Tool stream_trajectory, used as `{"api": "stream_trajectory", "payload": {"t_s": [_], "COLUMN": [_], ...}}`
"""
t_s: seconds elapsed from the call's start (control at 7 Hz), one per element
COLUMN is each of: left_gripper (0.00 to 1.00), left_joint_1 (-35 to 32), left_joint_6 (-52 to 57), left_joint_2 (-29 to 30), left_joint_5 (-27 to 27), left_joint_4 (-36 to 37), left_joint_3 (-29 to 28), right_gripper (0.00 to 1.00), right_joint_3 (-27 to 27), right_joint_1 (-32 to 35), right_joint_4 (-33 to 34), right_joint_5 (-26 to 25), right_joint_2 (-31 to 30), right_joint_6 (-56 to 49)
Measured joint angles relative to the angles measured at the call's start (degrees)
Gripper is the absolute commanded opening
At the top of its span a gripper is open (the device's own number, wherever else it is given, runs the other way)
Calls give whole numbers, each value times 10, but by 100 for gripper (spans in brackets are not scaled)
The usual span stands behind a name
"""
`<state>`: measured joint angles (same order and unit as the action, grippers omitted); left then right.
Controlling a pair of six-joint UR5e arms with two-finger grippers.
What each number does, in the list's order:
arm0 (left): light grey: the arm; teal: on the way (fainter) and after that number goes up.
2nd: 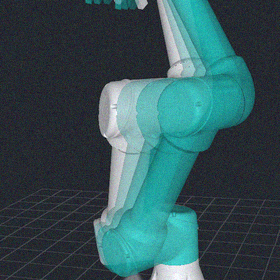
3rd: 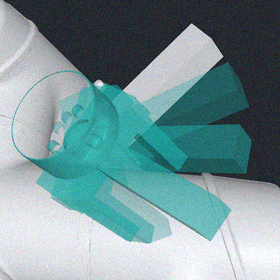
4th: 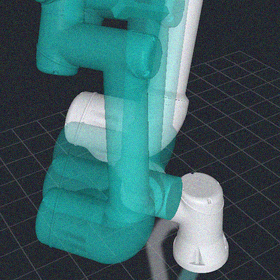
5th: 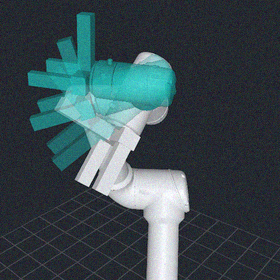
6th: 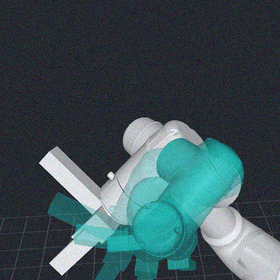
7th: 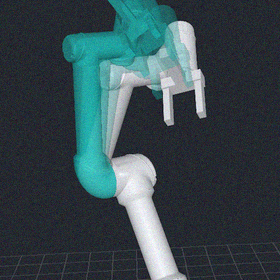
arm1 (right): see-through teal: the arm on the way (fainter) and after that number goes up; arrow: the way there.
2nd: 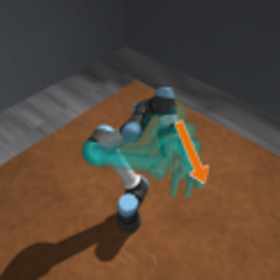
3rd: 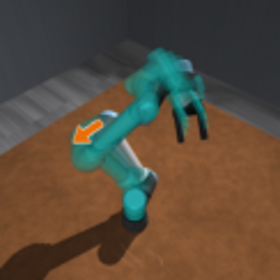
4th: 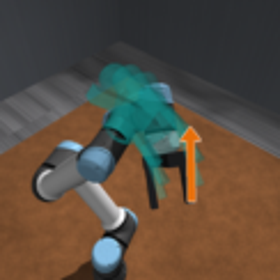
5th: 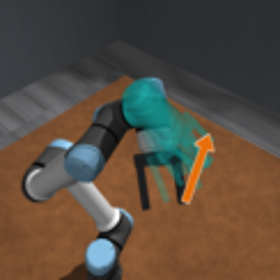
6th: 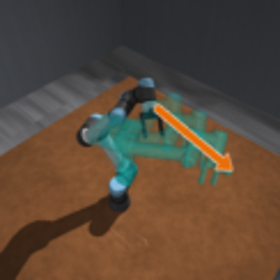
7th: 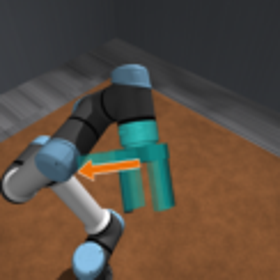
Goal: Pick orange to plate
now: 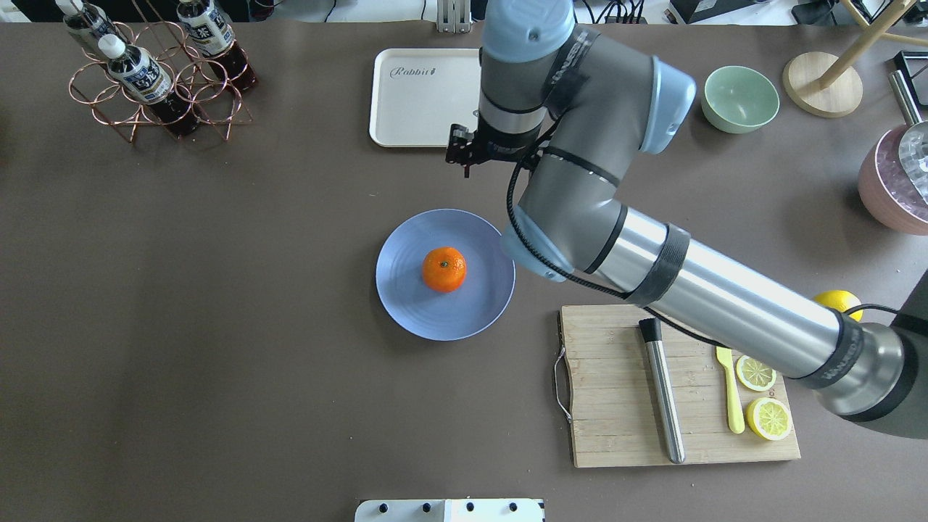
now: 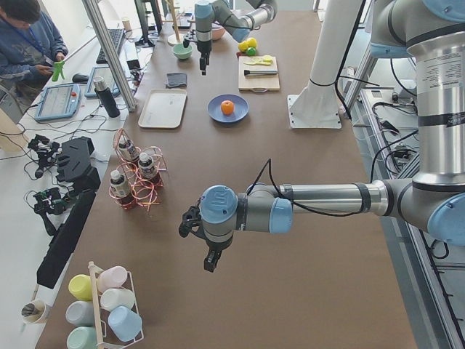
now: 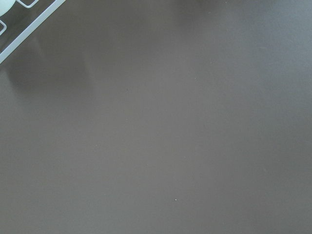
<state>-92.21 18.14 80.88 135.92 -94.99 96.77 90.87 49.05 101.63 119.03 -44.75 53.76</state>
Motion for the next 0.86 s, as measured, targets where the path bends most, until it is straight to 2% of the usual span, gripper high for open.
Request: {"api": "stream_trajectory", "payload": {"t_s": [0.29, 0.57, 0.86], "left_gripper": [98, 98, 98], "left_joint_1": [0, 0, -1], "left_joint_6": [-2, -3, -3], "left_joint_2": [0, 4, 2], "left_joint_5": [1, 2, 5], "left_joint_4": [6, 18, 21], "left_joint_3": [-3, -4, -3], "right_gripper": [100, 100, 100], "right_joint_3": [71, 91, 90], "right_joint_1": [120, 227, 317], "right_joint_4": [21, 23, 21], "right_joint_5": [54, 81, 88], "right_joint_2": [-133, -250, -340], "right_joint_6": [-218, -434, -596]}}
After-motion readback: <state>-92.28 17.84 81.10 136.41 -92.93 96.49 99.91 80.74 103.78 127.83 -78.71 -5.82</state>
